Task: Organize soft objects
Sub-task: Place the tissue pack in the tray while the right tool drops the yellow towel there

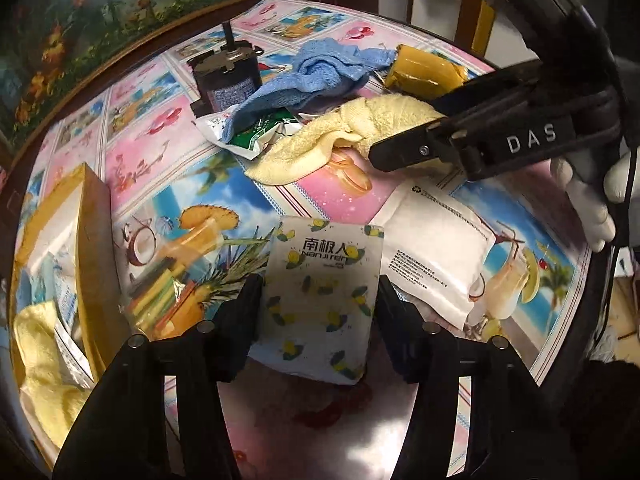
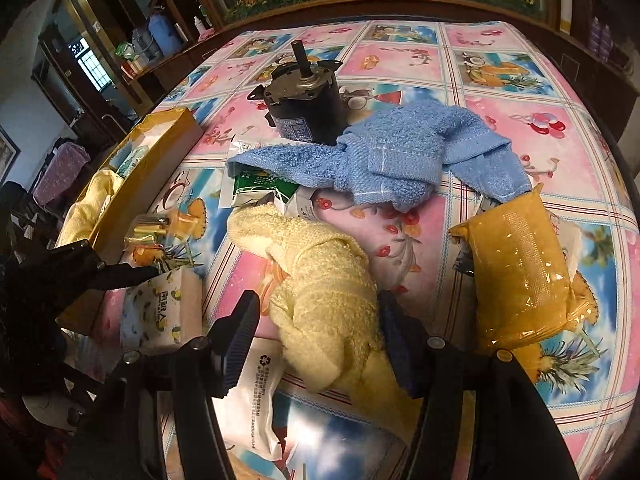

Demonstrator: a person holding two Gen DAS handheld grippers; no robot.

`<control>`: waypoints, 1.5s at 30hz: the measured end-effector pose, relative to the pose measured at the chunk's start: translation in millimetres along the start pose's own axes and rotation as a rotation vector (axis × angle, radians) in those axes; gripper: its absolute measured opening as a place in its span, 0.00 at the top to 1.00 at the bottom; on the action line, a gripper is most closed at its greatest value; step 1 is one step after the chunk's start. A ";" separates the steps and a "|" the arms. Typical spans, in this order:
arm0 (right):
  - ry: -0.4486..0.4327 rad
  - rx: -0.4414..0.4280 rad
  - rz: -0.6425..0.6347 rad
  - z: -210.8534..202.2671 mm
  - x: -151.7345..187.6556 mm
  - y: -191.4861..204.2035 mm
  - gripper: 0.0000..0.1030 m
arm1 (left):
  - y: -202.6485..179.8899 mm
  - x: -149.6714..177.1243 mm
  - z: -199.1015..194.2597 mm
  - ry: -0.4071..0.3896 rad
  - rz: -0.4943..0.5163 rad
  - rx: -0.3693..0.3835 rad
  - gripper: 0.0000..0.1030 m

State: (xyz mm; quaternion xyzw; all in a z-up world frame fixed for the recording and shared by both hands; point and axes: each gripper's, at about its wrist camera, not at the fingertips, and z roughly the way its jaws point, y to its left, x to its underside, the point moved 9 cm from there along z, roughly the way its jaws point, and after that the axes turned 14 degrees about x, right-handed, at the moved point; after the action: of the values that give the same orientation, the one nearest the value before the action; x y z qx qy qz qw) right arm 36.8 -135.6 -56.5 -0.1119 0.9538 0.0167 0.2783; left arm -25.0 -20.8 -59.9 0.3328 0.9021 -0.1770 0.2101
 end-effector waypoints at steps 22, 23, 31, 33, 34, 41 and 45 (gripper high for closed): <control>-0.128 -0.429 0.079 -113.3 -72.2 104.5 0.60 | 85.0 43.6 -167.6 -0.382 -0.435 -0.097 0.49; -0.119 -0.446 0.080 -111.5 -77.1 114.6 0.60 | 94.1 50.4 -167.6 -0.377 -0.458 -0.115 0.49; -0.060 -0.563 0.115 -88.9 -128.0 189.4 0.59 | 139.1 99.6 -155.0 -0.312 -0.560 -0.241 0.49; -0.035 -0.578 0.123 -75.7 -139.1 206.4 0.59 | 145.3 103.5 -146.6 -0.301 -0.561 -0.241 0.48; -0.026 -0.571 0.121 -66.4 -144.1 215.3 0.59 | 145.4 103.6 -145.3 -0.304 -0.552 -0.242 0.45; 0.020 -0.329 -0.009 13.1 -152.7 251.8 0.58 | 141.2 107.8 -154.7 -0.338 -0.556 -0.213 0.45; 0.034 -0.210 -0.046 49.9 -150.1 249.6 0.58 | 137.5 110.8 -167.9 -0.387 -0.554 -0.190 0.44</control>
State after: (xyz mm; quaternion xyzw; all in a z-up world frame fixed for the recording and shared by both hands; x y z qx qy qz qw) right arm 130.7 142.9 -25.9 -0.1625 0.9486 0.1085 0.2489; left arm -52.5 213.0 2.9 0.0148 0.9140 -0.2024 0.3514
